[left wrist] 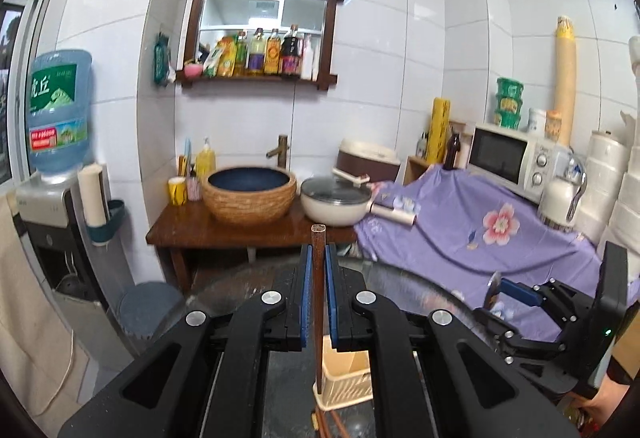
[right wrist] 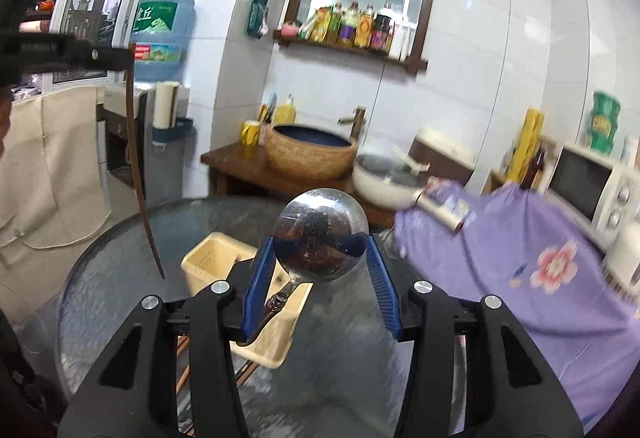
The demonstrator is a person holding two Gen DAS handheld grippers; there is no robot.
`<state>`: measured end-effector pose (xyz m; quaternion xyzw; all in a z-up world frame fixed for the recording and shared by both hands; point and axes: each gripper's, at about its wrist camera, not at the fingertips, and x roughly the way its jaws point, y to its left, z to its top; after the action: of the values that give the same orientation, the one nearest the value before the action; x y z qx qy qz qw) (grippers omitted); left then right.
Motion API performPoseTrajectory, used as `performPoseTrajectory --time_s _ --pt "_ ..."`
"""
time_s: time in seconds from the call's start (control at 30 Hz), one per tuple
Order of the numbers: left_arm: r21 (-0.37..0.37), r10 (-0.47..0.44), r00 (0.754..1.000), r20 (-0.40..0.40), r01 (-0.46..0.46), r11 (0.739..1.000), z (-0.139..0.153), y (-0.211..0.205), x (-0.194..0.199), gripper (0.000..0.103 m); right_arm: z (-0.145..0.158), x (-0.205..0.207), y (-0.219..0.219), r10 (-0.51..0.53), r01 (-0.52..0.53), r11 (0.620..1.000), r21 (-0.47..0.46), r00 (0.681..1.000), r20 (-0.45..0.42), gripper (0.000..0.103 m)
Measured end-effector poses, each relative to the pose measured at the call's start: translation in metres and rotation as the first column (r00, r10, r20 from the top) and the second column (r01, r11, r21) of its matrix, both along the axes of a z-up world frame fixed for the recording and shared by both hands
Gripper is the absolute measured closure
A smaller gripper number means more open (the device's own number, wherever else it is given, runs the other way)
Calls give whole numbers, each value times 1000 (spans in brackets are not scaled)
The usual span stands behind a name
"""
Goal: Organize utensils
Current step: 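Lift and carry the spoon and chopstick over the beige basket with both tools, then open both tools to drop the spoon and chopstick into the basket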
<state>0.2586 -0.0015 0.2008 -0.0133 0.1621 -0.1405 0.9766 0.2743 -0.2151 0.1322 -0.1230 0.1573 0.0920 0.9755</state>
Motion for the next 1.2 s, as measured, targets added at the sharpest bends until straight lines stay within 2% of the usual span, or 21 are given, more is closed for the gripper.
performPoseTrajectory --time_s 0.1,0.23,0.37,0.53,0.77,0.87,1.0,1.17,1.2 --pt "-20 -7 1000 14 7 1000 19 -10 9 96 17 15 2 -25 26 1000 -18 999 30 56" --pt "-51 -3 1000 5 3 999 19 -21 25 96 14 37 8 -48 50 998 -42 998 37 56" --pt "-60 -1 999 -42 -2 998 -5 -31 42 96 -12 52 15 -61 62 996 -71 998 12 56" --pt "-40 20 993 -119 -25 999 -54 -39 64 96 -54 64 22 -48 44 996 -71 997 -63 56" --pt "-20 30 977 -212 -34 999 -108 -40 79 96 -91 69 30 -39 30 997 -76 993 -115 56" --pt "-10 27 971 -238 -30 1000 -122 -41 83 96 -103 71 31 -38 28 997 -78 990 -133 56" --pt "20 42 977 -208 -39 999 -126 -43 79 96 -110 74 32 -41 29 996 -79 988 -146 56" --pt "1 23 976 -215 -23 1000 -125 -45 80 96 -116 77 31 -56 45 996 -80 988 -141 55" --pt "-6 18 975 -220 -20 1000 -125 -47 80 93 -116 77 30 -55 45 996 -73 988 -141 54"
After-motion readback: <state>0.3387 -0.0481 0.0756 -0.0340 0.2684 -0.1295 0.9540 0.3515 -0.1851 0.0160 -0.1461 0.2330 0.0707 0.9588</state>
